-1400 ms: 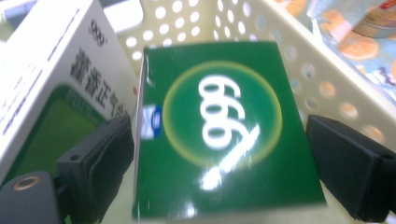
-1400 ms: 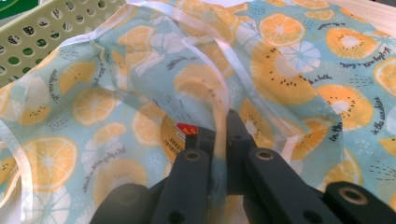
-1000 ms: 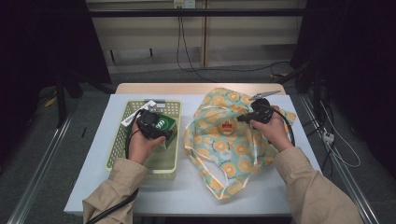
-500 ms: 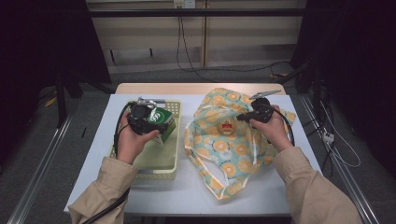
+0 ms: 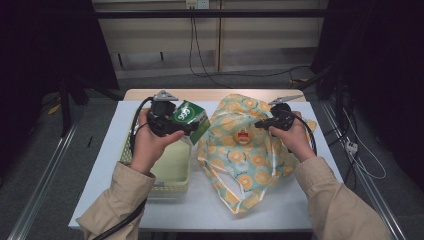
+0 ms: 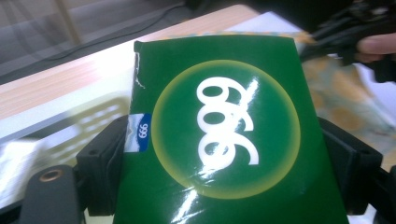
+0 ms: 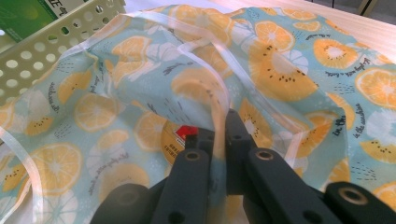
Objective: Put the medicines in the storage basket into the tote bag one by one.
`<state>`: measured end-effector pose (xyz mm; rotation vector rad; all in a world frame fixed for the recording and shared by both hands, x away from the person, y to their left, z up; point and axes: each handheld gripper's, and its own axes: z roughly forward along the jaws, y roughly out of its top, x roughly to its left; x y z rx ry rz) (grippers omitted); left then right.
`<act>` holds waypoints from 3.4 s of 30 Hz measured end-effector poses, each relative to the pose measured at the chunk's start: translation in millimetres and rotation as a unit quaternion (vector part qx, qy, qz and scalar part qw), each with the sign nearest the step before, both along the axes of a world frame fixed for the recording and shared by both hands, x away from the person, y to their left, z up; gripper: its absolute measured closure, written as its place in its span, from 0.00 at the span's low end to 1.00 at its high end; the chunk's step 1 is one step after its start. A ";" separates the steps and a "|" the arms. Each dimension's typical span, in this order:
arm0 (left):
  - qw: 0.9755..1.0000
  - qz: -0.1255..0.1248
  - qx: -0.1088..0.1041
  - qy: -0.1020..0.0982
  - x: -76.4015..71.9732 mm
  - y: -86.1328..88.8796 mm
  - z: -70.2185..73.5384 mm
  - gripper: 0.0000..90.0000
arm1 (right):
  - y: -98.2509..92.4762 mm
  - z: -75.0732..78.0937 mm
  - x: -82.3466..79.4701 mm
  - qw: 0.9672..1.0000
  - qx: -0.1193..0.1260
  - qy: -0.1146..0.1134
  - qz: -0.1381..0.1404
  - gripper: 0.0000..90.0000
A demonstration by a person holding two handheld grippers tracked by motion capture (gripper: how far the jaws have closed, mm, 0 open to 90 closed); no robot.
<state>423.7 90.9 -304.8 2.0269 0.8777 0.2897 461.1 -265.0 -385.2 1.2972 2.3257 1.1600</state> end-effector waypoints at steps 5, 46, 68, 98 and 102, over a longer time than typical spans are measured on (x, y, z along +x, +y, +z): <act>1.000 -0.027 -0.010 -0.004 -5.6 -35.0 -11.8 0.19 | 0.0 4.0 -0.6 1.000 0.002 -0.005 0.002 0.99; 0.996 -0.079 0.035 0.019 1.5 -166.3 -114.5 0.19 | -4.1 17.2 -6.8 1.000 0.004 -0.014 0.004 0.99; 0.999 -0.023 0.035 0.004 56.9 -178.0 -119.3 0.19 | -9.9 20.8 -5.5 1.000 0.013 -0.012 0.004 0.99; 0.998 -0.028 0.054 0.004 52.9 -158.3 -106.2 0.08 | -4.4 14.8 -3.2 1.000 0.001 -0.008 0.001 0.99; 0.998 -0.029 0.058 0.010 49.5 -150.8 -104.5 0.08 | -3.1 15.3 -3.3 1.000 0.002 -0.009 0.001 0.99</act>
